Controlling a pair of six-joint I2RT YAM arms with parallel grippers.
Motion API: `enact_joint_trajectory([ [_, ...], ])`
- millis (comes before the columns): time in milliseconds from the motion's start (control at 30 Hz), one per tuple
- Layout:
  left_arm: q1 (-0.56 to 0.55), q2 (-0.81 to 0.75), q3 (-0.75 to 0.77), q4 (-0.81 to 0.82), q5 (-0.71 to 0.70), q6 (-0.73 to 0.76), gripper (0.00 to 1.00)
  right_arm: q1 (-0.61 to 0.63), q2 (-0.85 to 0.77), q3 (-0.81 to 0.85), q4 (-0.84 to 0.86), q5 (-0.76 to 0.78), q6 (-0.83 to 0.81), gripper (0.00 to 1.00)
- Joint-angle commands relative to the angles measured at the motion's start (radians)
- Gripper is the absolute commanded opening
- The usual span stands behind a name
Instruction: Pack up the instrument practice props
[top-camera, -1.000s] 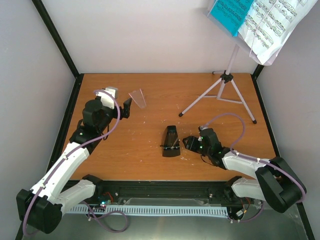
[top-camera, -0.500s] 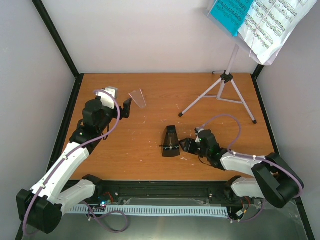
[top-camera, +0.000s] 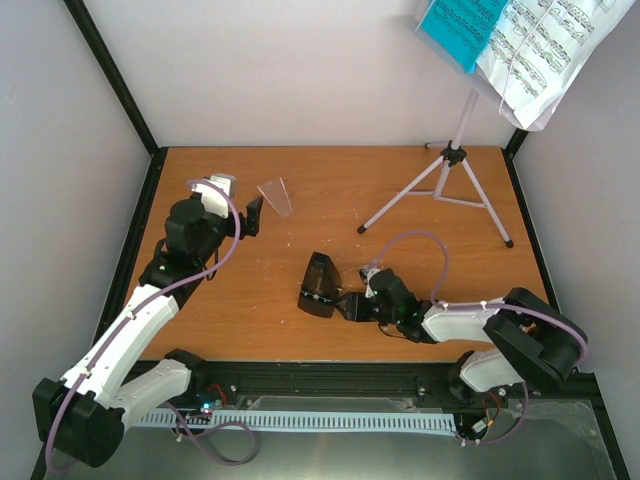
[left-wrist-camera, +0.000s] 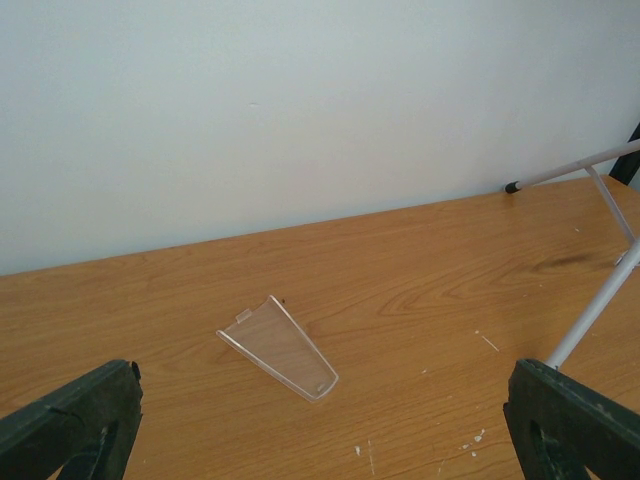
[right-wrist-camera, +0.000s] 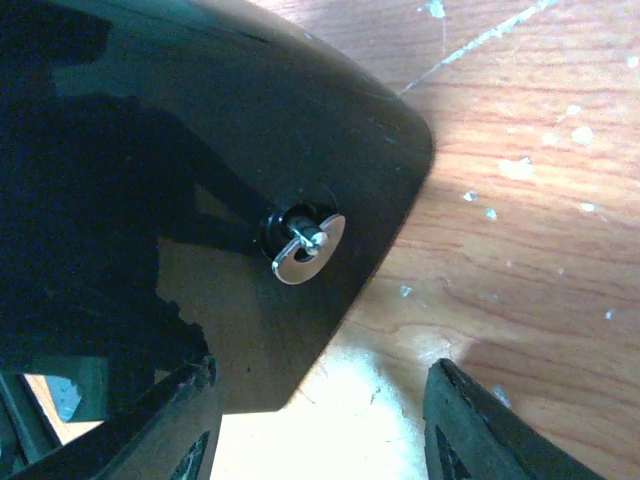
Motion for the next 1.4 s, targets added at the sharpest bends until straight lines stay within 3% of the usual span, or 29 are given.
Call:
enact_joint_trajectory([
  [0, 0.001, -0.014, 0.0, 0.032, -0.014, -0.001, 1.0, 0.008, -0.084, -0.005, 0.0, 0.052, -0.036, 0.59],
  [200, 0.001, -0.016, 0.0, 0.035, -0.002, -0.001, 1.0, 0.007, -0.346, -0.017, -0.256, 0.114, -0.162, 0.83],
  [300, 0.001, -0.015, 0.0, 0.036, 0.002, -0.001, 1.0, 0.006, -0.497, -0.004, -0.314, 0.068, -0.224, 0.98],
  [500, 0.001, -0.008, 0.0, 0.037, 0.005, -0.002, 0.99, 0.006, -0.635, 0.098, -0.221, -0.08, -0.371, 1.0],
  [600, 0.001, -0.004, 0.001, 0.036, 0.006, -0.003, 0.99, 0.006, -0.59, 0.152, -0.156, -0.185, -0.501, 1.0],
  [800, 0.001, -0.005, -0.001, 0.034, -0.007, -0.001, 0.99, 0.006, -0.428, 0.279, -0.118, -0.237, -0.729, 1.0],
  [933, 0.001, -0.004, -0.005, 0.037, 0.002, 0.0, 0.99, 0.006, -0.316, 0.283, -0.005, -0.29, -0.836, 1.0],
  [1367, 0.001, 0.02, -0.002, 0.036, 0.017, -0.007, 1.0, 0.006, -0.06, 0.214, 0.227, -0.207, -0.937, 1.0],
])
